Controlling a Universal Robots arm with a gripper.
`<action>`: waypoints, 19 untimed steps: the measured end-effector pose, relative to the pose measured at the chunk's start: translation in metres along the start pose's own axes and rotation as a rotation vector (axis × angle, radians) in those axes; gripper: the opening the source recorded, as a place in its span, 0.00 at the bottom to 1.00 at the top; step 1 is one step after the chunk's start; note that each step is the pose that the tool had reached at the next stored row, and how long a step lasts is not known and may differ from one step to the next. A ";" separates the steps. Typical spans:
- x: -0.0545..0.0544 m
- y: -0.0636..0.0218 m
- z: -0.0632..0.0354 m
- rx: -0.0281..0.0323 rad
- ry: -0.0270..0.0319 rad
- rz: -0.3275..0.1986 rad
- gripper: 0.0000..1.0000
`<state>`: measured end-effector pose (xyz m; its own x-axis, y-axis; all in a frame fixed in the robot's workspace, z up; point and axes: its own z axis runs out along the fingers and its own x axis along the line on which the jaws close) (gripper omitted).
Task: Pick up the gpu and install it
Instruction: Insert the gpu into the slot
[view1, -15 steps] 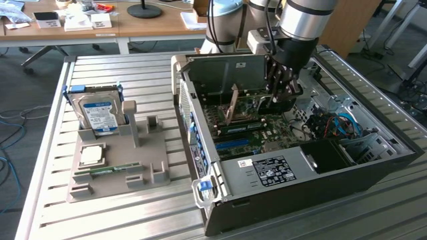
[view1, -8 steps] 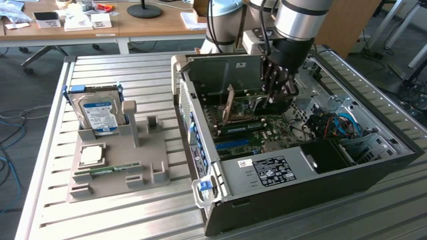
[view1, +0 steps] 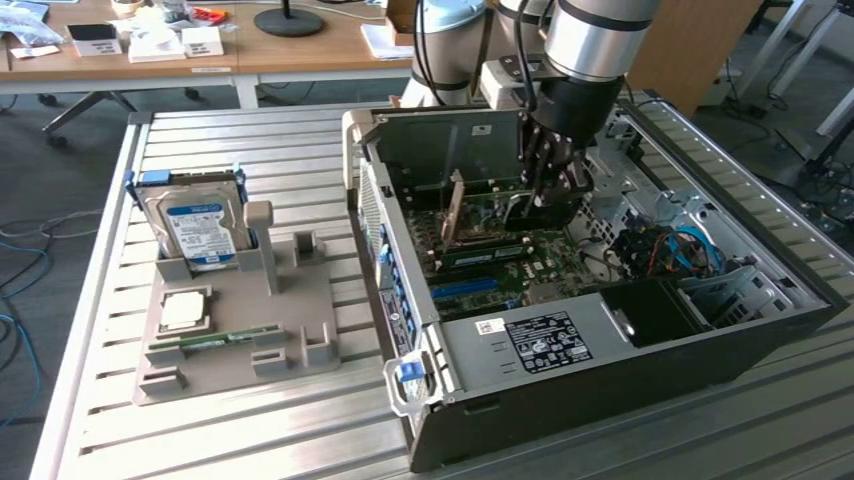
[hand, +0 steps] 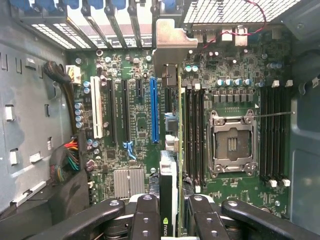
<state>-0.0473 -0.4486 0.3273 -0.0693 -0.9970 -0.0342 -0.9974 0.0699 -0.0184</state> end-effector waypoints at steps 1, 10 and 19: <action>0.000 0.0000 0.0000 0.0000 0.0000 0.000 0.27; 0.000 0.0040 -0.0001 0.0000 -0.0001 0.000 0.27; 0.003 0.0038 -0.0002 0.0000 0.0000 0.000 0.27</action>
<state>-0.0514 -0.4513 0.3273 -0.0693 -0.9970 -0.0342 -0.9974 0.0700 -0.0184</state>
